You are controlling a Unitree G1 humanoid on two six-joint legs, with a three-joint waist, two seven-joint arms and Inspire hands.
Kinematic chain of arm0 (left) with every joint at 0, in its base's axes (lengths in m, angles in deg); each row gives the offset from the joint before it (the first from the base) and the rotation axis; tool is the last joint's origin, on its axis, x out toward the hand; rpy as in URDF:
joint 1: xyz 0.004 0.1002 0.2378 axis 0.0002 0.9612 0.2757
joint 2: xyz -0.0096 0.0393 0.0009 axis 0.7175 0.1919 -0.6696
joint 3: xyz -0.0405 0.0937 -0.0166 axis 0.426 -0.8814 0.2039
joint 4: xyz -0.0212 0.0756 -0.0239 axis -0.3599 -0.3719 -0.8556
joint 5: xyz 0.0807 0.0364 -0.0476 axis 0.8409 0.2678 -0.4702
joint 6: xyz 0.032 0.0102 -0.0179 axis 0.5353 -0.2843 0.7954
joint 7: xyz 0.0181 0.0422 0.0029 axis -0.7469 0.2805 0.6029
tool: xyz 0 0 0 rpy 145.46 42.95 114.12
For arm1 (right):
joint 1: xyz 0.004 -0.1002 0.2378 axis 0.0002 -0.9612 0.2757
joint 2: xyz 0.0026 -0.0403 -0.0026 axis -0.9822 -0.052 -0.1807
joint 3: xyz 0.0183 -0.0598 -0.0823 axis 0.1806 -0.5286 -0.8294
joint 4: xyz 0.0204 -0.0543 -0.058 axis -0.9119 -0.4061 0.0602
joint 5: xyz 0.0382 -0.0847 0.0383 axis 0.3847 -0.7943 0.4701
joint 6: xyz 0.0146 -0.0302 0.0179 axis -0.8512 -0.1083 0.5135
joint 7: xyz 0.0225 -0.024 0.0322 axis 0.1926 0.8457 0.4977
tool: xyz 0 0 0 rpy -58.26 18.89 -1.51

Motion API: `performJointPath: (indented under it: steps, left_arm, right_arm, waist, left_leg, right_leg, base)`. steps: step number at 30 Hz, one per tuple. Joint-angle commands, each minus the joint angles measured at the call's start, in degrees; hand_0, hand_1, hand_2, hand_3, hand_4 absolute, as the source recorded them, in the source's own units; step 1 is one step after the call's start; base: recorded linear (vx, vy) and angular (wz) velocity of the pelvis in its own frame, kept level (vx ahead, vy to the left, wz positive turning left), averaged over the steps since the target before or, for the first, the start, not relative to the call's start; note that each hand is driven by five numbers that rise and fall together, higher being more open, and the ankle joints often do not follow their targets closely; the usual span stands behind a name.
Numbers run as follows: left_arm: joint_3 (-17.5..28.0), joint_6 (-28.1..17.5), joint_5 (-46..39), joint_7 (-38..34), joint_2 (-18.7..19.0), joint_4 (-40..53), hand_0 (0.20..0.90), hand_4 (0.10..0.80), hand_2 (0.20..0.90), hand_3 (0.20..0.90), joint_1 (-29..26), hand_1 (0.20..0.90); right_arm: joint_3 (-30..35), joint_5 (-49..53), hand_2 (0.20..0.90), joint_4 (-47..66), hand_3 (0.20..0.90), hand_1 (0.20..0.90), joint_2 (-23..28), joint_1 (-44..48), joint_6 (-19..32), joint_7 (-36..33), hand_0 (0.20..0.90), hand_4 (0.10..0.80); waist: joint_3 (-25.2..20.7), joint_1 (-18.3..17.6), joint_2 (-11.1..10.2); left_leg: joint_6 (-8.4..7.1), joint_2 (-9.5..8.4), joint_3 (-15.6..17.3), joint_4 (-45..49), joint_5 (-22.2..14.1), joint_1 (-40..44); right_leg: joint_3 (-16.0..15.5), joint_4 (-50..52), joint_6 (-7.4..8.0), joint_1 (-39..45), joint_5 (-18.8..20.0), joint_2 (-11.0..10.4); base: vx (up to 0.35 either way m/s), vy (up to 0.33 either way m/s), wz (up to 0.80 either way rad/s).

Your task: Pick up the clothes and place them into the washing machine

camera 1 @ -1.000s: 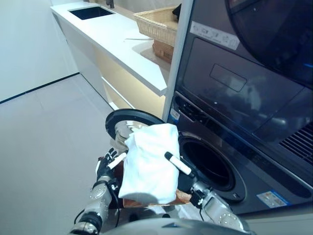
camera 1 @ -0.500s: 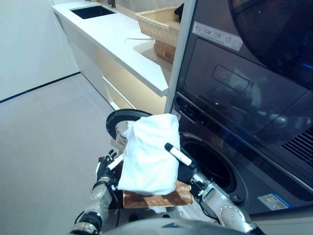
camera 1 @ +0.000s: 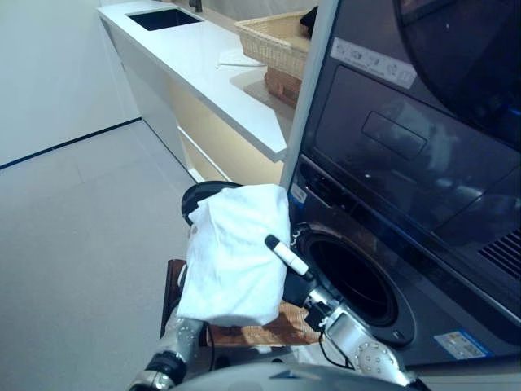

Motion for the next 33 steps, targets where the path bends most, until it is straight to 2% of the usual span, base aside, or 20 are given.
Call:
performJointPath:
  steps: [1, 7, 20, 33]
  left_arm:
    - [-1.6, -2.8, -2.8, 4.9, 0.1, 3.0, 0.9, 0.8, 0.9, 0.9, -5.3, 0.9]
    - [-3.2, -2.5, -7.7, 7.2, -0.5, 8.7, 0.9, 0.8, 0.9, 0.9, -3.2, 0.9]
    - [-4.0, -2.4, -9.1, 7.3, 0.1, 13.6, 0.9, 0.8, 0.9, 0.9, -1.3, 0.9]
    - [-5.3, -1.8, -13.5, 9.0, -0.1, 19.5, 0.9, 0.8, 0.9, 0.9, 0.5, 0.9]
  right_arm:
    - [1.1, 5.9, 0.2, 8.4, 0.2, 0.2, -5.6, 5.6, 4.6, 4.0, 0.2, 0.3]
    - [2.4, 6.5, 0.2, 6.5, 0.2, 0.2, -5.9, 5.3, 4.8, 3.9, 0.2, 0.3]
    - [3.4, 6.3, 0.2, 5.1, 0.2, 0.2, -6.9, 4.7, 5.7, 2.6, 0.2, 0.3]
    - [6.0, -0.2, 0.2, -3.0, 0.2, 0.2, -8.0, 5.2, 7.0, -0.6, 0.2, 0.3]
  waist:
    - [-3.4, 0.7, -2.9]
    - [-2.9, 0.9, -3.0]
    - [-2.7, 1.0, -3.0]
    - [-2.4, 1.0, -2.8]
  left_leg:
    - [-3.65, -2.21, 0.3, -0.5, -1.7, -1.4]
    - [-3.48, -2.38, -0.2, -0.5, -1.4, -1.8]
    - [-3.29, -2.54, -0.5, -0.5, -1.3, -1.9]
    - [-3.04, -2.54, -0.7, -0.5, -1.2, -2.1]
  right_leg:
    - [-0.7, -2.7, 3.23, -0.2, 2.9, -2.0]
    - [-1.1, -2.6, 3.24, -0.3, 2.9, -2.1]
    - [-1.2, -2.5, 3.09, -0.4, 2.9, -2.1]
    - [-1.3, -2.4, 3.02, -0.7, 2.9, -2.1]
  base:
    - [0.0, 0.0, 0.0]
    - [-0.005, 0.001, 0.02]
    - [-0.002, 0.0, 0.01]
    - [0.0, 0.0, 0.0]
